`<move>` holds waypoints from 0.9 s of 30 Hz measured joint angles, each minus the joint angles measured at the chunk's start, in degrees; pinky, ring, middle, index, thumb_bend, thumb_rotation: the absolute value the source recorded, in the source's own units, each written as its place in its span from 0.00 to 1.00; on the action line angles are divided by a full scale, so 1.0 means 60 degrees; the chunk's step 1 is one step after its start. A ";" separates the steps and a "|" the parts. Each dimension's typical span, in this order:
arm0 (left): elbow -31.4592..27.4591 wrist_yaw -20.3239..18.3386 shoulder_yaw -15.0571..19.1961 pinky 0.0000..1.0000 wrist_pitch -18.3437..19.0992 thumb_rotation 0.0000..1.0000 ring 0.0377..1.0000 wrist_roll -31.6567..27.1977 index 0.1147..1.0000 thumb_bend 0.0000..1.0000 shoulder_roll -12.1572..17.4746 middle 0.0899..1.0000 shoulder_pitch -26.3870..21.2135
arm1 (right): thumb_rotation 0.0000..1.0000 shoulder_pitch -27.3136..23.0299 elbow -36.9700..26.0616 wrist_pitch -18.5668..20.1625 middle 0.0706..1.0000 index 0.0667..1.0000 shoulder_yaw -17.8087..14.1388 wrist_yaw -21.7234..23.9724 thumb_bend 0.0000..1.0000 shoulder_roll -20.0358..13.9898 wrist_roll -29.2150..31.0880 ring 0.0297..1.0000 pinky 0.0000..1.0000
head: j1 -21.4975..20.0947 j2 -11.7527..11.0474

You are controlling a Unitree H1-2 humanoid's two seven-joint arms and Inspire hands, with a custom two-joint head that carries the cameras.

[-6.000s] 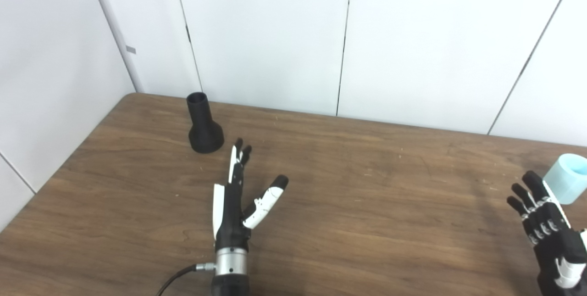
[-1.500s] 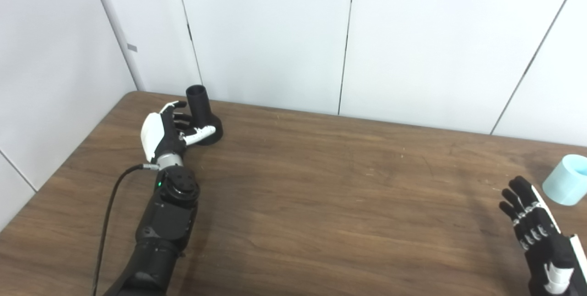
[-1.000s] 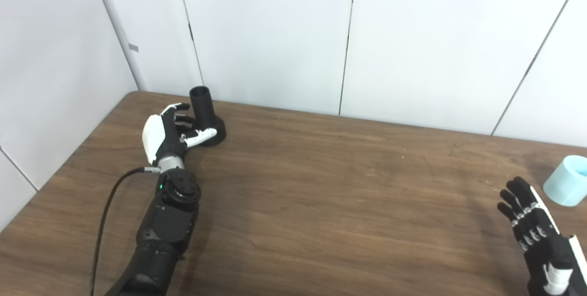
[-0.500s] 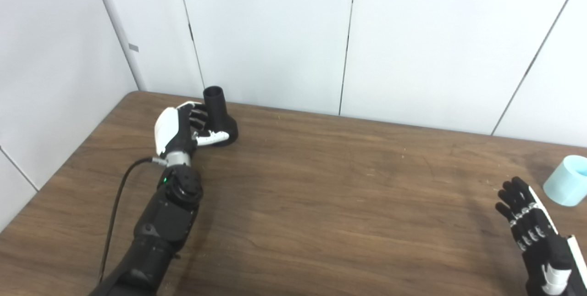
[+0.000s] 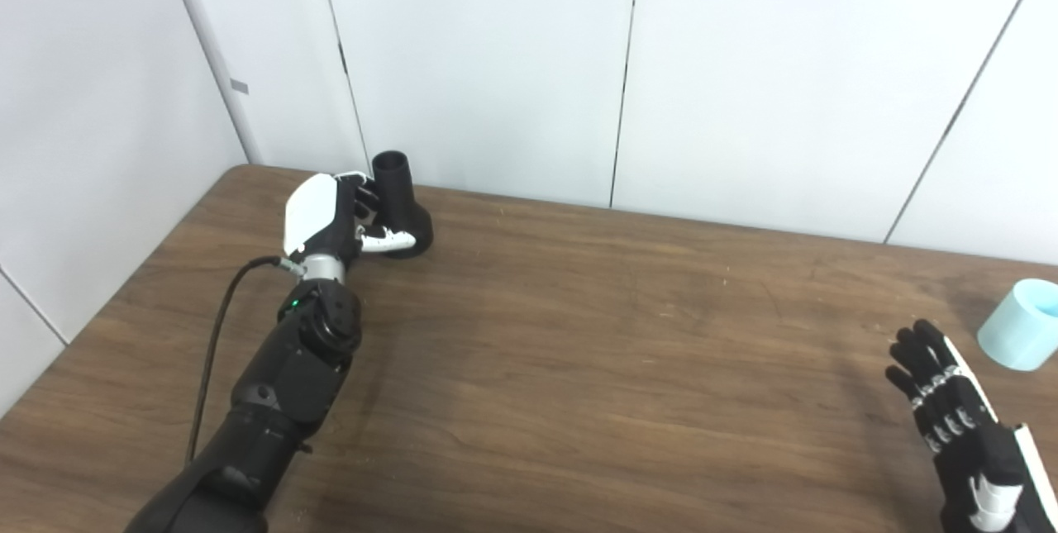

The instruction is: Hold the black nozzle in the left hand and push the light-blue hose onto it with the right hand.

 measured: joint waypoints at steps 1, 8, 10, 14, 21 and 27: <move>0.0002 -0.0092 -0.0027 0.78 0.0038 0.00 0.58 0.0001 0.39 0.52 0.0020 0.48 -0.0036 | 1.00 0.0000 -0.0003 0.0010 0.93 0.94 0.0004 0.0000 0.81 0.0002 -0.0001 0.94 0.91 | 0.0000 0.0000; -0.0039 -0.0142 -0.0111 0.76 0.0181 0.00 0.58 0.0042 0.39 0.52 0.0024 0.48 -0.0075 | 1.00 0.0031 -0.0078 0.0124 0.93 0.94 0.0056 -0.0035 0.81 0.0049 -0.0043 0.94 0.92 | -0.0044 0.0015; -0.0115 -0.0172 -0.0143 0.76 0.0205 0.00 0.58 0.0046 0.39 0.52 0.0020 0.48 -0.0053 | 1.00 0.0047 -0.0107 0.0153 0.93 0.94 0.0074 -0.0054 0.81 0.0057 -0.0052 0.94 0.92 | -0.0073 0.0044; -0.0289 -0.0286 -0.0238 0.78 0.0206 0.00 0.58 0.0044 0.40 0.52 -0.0060 0.47 -0.0007 | 1.00 0.0105 -0.0206 0.0190 0.93 0.94 0.0134 -0.0123 0.81 0.0088 -0.0098 0.94 0.92 | -0.0117 0.0073; -0.1287 -0.1188 -0.0496 0.77 0.0097 0.00 0.53 -0.0034 0.42 0.52 -0.0278 0.45 0.0304 | 1.00 0.0118 -0.0233 0.0213 0.92 0.93 0.0187 -0.0171 0.81 0.0097 -0.0174 0.93 0.92 | -0.0234 0.0146; -0.2131 -0.1911 -0.0676 0.78 -0.0012 0.00 0.53 -0.0059 0.41 0.52 -0.0383 0.46 0.0600 | 1.00 0.0120 -0.0261 0.0251 0.91 0.93 0.0208 -0.0206 0.81 0.0116 -0.0256 0.92 0.91 | -0.0308 0.0190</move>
